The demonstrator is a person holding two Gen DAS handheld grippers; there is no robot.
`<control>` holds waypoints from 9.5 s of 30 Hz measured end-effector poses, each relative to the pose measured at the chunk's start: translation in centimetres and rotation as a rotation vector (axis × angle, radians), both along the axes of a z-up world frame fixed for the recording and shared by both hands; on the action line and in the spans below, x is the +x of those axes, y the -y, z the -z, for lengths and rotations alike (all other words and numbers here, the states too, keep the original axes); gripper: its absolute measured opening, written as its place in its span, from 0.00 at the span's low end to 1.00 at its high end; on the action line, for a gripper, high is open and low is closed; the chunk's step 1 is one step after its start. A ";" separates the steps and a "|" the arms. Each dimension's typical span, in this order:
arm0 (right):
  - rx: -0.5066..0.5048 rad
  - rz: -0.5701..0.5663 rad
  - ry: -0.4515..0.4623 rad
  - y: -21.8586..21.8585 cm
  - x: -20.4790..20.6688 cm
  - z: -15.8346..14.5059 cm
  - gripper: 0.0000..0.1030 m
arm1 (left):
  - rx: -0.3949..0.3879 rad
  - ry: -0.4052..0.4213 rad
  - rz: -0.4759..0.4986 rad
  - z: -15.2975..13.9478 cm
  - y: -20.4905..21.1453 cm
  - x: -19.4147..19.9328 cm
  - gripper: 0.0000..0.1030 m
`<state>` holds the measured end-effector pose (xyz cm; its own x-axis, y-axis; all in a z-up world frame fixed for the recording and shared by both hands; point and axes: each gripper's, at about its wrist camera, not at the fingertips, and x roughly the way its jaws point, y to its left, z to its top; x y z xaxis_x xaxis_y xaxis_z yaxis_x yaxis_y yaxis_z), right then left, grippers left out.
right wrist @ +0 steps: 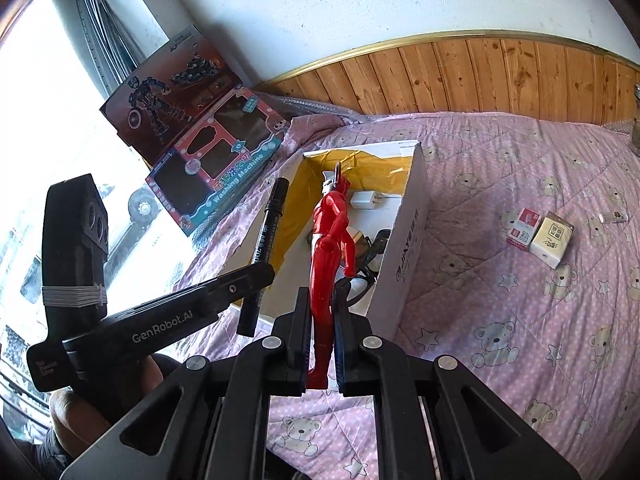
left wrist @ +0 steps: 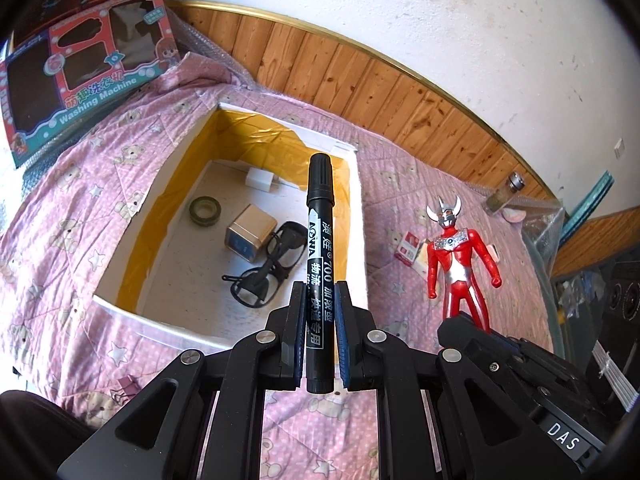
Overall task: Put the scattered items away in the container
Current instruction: 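Lift and carry the marker and red figure with both grippers over the box, then open both grippers to drop the marker and red figure into the box, then move both grippers back toward the staples box and tan tissue packet, then close the right gripper on the tan tissue packet while the left gripper approaches the staples box, then close the left gripper on the red-and-white staples box, then lift the staples box and tissue packet with both grippers toward the box, then carry the staples box and tissue packet with both grippers over the box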
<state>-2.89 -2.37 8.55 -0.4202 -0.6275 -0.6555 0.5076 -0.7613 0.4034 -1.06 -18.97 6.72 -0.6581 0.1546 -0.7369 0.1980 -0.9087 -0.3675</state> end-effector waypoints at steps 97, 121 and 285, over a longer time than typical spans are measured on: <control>0.054 -0.066 0.149 3.9 -11.7 5.2 0.33 | -0.133 0.176 -0.023 2.4 3.2 -3.8 0.36; -0.104 0.037 0.188 -7.3 -4.7 5.5 0.33 | -0.177 0.138 0.132 -0.1 -8.4 -1.0 0.36; -0.075 0.280 0.234 -18.4 -4.6 11.5 0.22 | -0.092 0.106 0.299 3.8 -20.6 -6.3 0.15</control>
